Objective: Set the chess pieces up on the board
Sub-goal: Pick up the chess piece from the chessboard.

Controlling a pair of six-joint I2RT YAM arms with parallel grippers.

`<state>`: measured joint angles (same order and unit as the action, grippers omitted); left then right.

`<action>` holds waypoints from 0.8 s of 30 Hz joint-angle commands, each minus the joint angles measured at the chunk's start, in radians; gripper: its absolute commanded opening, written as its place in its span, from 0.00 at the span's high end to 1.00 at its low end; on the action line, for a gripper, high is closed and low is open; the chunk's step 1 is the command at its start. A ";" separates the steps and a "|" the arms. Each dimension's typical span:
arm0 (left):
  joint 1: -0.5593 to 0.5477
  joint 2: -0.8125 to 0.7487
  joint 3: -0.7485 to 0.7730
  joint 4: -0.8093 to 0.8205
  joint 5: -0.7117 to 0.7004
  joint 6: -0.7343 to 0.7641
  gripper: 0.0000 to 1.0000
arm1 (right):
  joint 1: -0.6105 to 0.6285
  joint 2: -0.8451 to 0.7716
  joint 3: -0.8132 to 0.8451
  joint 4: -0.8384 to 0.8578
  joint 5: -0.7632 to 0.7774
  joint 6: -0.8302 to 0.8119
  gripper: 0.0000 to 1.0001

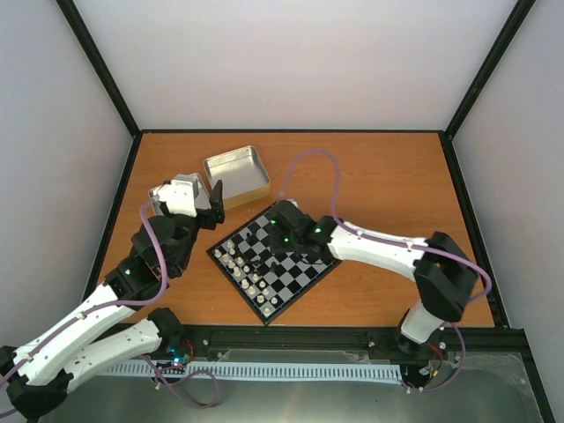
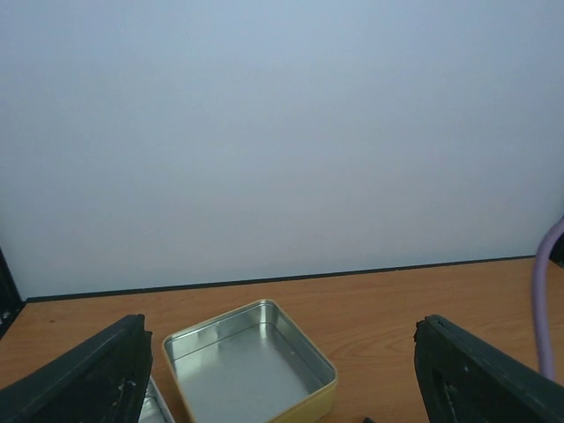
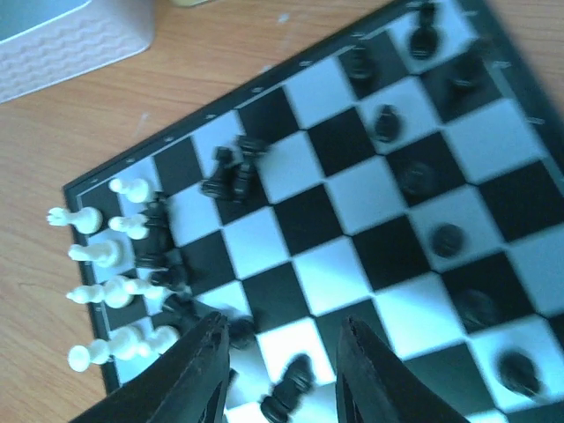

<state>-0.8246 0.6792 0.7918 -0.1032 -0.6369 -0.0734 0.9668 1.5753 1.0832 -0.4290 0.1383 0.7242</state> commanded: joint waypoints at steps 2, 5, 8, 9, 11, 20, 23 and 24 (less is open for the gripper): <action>0.004 -0.006 -0.009 0.060 -0.090 0.018 0.17 | 0.047 0.158 0.144 -0.010 -0.127 -0.117 0.66; 0.004 -0.007 -0.007 0.057 -0.103 0.017 0.17 | 0.079 0.236 0.217 -0.059 -0.134 -0.152 0.68; 0.004 -0.009 -0.008 0.059 -0.111 0.024 0.17 | 0.098 0.297 0.260 -0.101 -0.130 -0.153 0.70; 0.004 -0.009 -0.009 0.059 -0.111 0.025 0.17 | 0.101 0.307 0.264 -0.107 -0.127 -0.146 0.70; 0.004 -0.010 -0.008 0.056 -0.114 0.024 0.16 | 0.105 0.316 0.261 -0.113 -0.122 -0.129 0.71; 0.004 -0.010 -0.008 0.054 -0.118 0.026 0.16 | 0.104 0.328 0.265 -0.146 -0.066 -0.105 0.75; 0.005 -0.009 -0.009 0.054 -0.119 0.027 0.16 | 0.104 0.329 0.265 -0.151 -0.060 -0.105 0.75; 0.005 -0.008 -0.009 0.053 -0.118 0.027 0.16 | 0.104 0.330 0.264 -0.150 -0.063 -0.106 0.75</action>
<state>-0.8246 0.6781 0.7765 -0.0753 -0.7376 -0.0666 1.0672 1.8973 1.3235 -0.5583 0.0467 0.6109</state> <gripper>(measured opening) 0.836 0.248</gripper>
